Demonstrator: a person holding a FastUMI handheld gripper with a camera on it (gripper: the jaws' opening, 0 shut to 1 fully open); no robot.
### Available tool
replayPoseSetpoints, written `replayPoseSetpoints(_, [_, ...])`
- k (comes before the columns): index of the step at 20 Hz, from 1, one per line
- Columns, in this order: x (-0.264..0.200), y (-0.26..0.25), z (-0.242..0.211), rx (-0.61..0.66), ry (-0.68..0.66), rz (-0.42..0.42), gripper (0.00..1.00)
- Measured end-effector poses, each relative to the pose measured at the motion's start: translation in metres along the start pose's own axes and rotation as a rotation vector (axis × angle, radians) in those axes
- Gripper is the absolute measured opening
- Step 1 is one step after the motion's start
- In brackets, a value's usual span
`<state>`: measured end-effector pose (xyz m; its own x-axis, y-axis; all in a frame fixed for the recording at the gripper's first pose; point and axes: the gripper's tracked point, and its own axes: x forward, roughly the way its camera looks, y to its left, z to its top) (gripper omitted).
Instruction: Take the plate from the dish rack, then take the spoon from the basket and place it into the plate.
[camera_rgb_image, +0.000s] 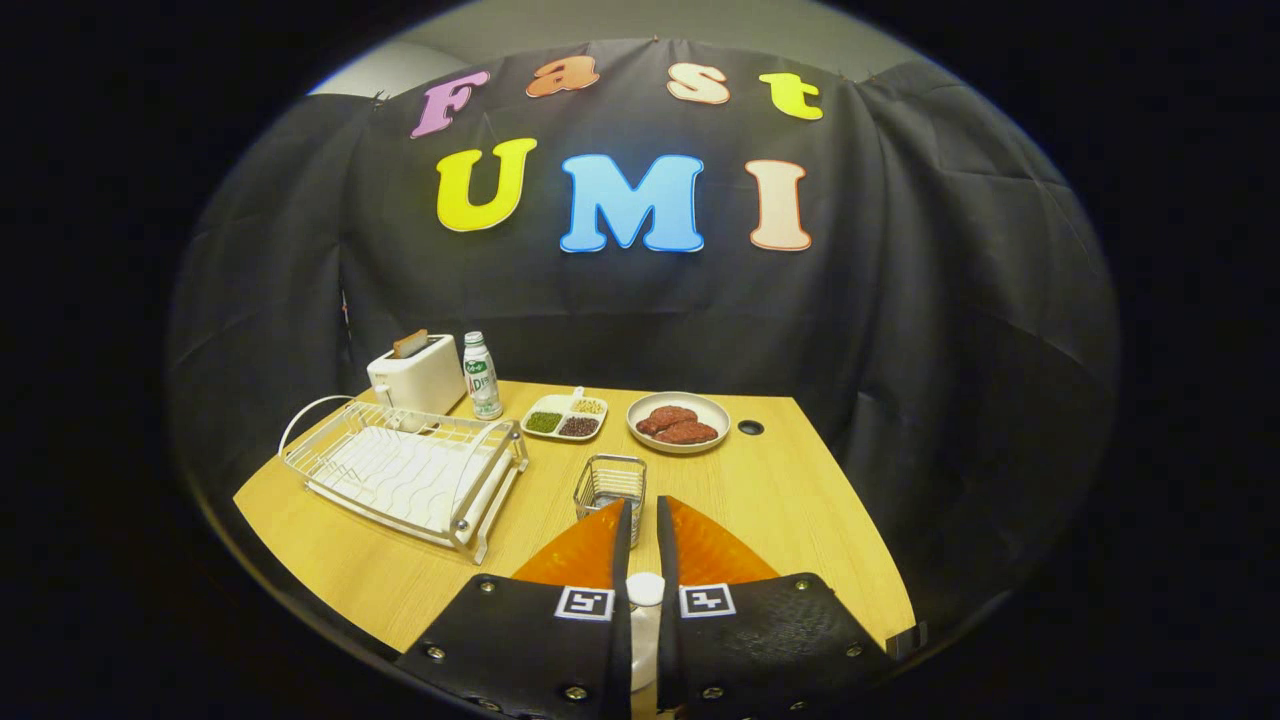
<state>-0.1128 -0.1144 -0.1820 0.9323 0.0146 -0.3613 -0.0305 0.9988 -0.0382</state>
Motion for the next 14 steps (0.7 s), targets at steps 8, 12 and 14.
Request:
replayPoseSetpoints(8, [0.018, 0.033, -0.028, -0.002, 0.057, 0.063, 0.1])
replayPoseSetpoints(12, [0.035, 0.056, -0.04, -0.022, 0.077, 0.109, 0.1])
replayPoseSetpoints(14, [0.043, 0.067, -0.046, -0.032, 0.088, 0.129, 0.1])
